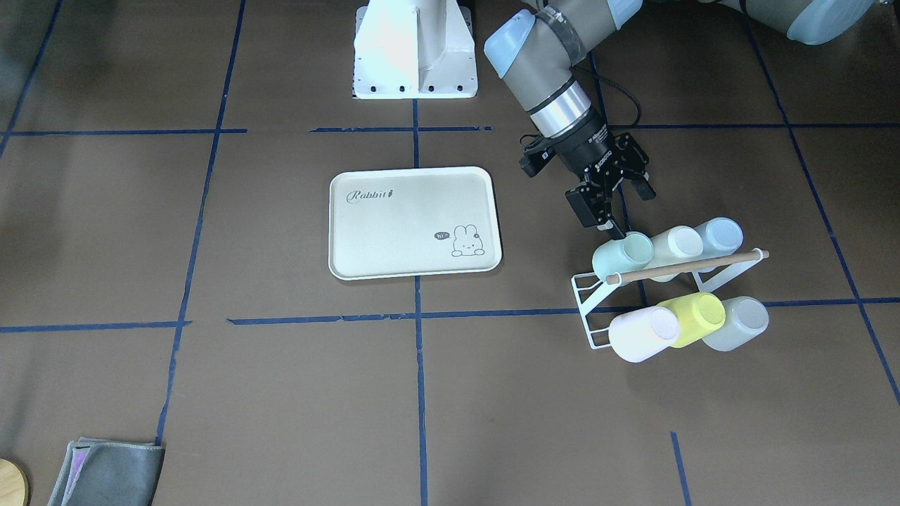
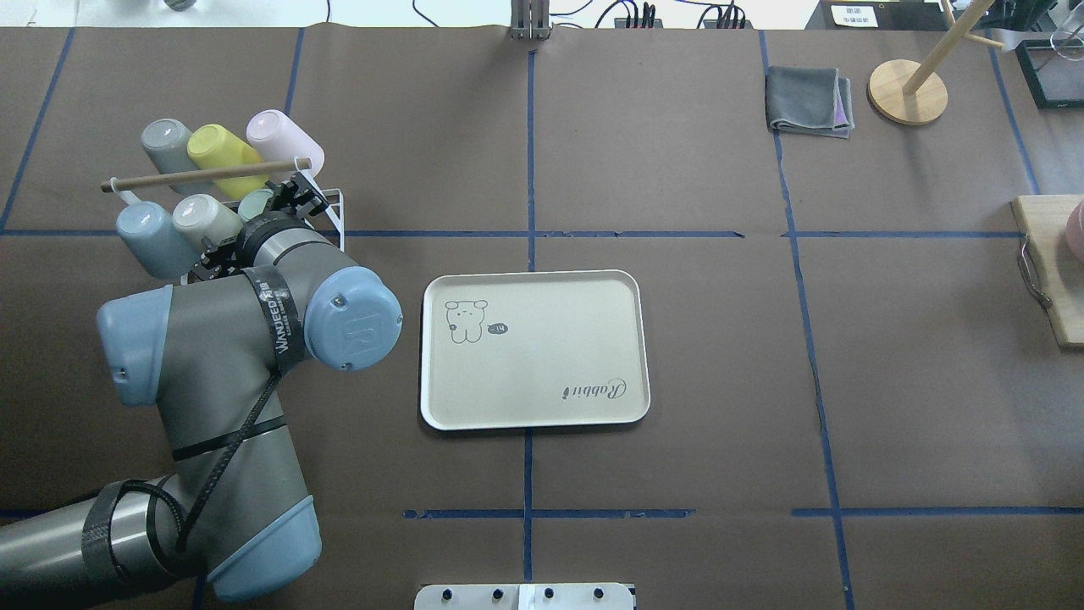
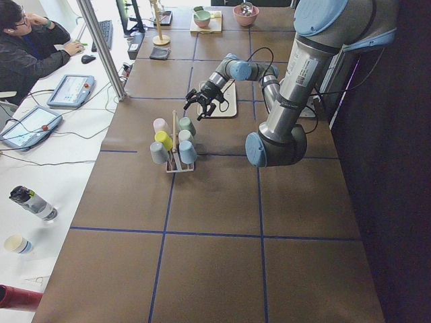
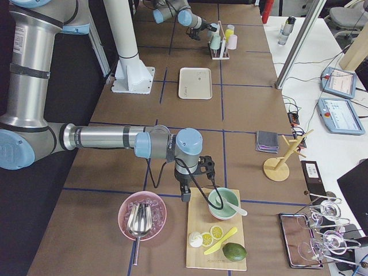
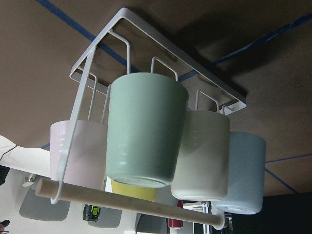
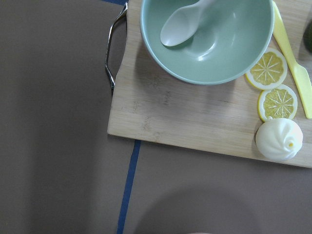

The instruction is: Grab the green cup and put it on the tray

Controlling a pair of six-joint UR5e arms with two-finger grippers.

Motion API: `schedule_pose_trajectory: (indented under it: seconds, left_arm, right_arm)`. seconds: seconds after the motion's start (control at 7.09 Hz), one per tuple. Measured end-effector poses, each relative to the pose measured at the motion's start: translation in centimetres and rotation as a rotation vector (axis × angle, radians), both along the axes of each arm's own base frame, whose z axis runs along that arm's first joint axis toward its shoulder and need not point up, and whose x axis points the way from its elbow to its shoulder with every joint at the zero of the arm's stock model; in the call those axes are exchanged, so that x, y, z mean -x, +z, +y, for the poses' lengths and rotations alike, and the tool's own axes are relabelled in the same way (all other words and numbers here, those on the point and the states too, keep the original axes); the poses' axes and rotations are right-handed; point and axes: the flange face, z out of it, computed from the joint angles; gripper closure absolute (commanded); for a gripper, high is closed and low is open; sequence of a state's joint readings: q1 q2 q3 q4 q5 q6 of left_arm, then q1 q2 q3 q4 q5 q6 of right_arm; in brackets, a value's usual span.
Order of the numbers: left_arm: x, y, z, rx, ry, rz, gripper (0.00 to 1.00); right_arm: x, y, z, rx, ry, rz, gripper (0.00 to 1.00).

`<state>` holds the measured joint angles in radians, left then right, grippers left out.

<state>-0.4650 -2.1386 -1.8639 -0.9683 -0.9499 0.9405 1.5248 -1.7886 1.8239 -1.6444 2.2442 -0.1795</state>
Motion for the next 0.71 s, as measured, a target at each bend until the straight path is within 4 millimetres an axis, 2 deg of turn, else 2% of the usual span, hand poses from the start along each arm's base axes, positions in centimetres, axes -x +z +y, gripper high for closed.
schedule_pose_trajectory:
  seconds: [0.42, 0.71]
  left_arm:
    - [-2.3, 2.4, -1.4, -0.027, -0.006, -0.001, 0.00]
    - [-3.2, 3.4, -1.8, -0.028, -0.008, -0.006, 0.00]
  right_arm:
    - [0.0, 0.1, 0.0, 0.003, 0.000, 0.001, 0.00]
    - [0.0, 0.5, 0.0, 0.010, -0.001, 0.001, 0.00]
